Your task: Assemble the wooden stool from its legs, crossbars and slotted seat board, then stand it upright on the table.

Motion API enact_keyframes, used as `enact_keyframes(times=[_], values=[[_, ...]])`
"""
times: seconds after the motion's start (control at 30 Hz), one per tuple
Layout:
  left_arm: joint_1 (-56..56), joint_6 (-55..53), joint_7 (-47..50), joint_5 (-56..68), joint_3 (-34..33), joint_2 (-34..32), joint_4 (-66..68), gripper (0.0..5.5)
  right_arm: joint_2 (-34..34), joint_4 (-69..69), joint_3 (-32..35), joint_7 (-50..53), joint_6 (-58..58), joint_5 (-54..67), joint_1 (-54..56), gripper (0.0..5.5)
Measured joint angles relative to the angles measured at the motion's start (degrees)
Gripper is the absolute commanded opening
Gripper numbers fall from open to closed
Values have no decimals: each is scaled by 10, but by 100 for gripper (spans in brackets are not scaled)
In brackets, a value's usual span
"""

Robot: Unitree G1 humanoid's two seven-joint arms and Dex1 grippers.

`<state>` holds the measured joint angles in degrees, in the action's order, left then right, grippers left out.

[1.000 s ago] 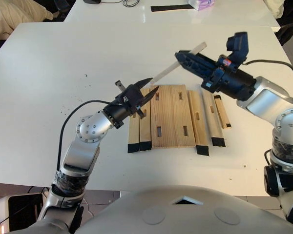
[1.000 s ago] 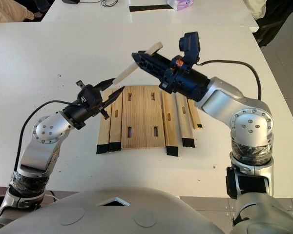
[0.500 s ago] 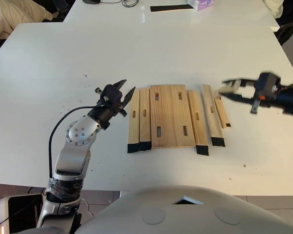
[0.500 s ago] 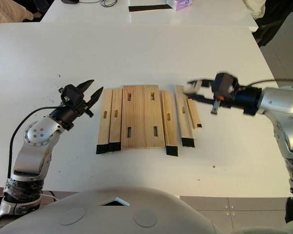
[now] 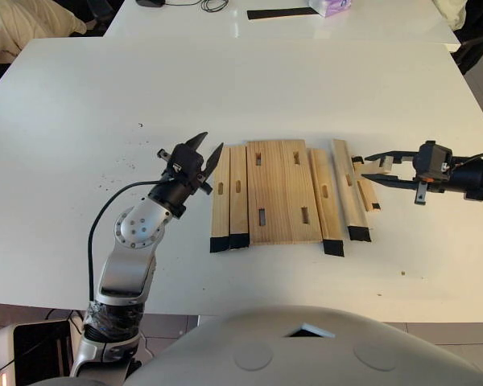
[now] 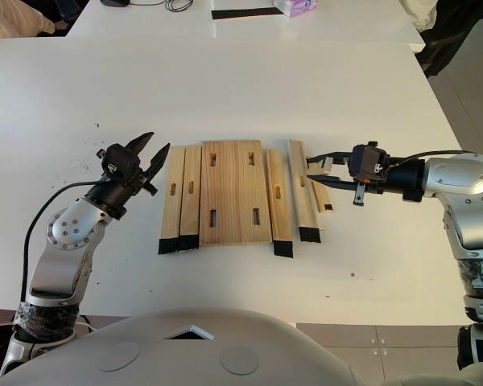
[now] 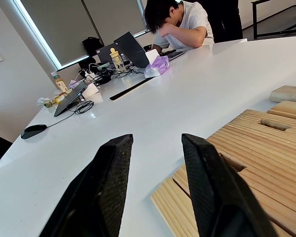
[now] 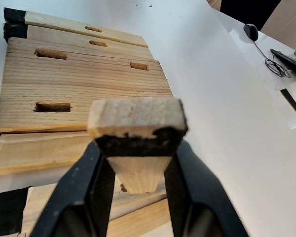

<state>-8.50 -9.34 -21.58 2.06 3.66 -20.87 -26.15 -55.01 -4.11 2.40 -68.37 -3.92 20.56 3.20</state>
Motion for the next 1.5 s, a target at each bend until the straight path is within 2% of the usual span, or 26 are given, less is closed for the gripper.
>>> enact_keyframes(times=[0.47,1.03,1.5], values=[[12,-11,-17,1,3,-12,-11,184,30,28,0,12,-63,-37,-32,131],[10,-24,-22,2,2,-13,-28,184,11,-33,8,-7,-35,-14,-70,131],[25,-25,-29,2,7,-14,-27,184,20,7,-6,-6,-48,-35,-28,131]])
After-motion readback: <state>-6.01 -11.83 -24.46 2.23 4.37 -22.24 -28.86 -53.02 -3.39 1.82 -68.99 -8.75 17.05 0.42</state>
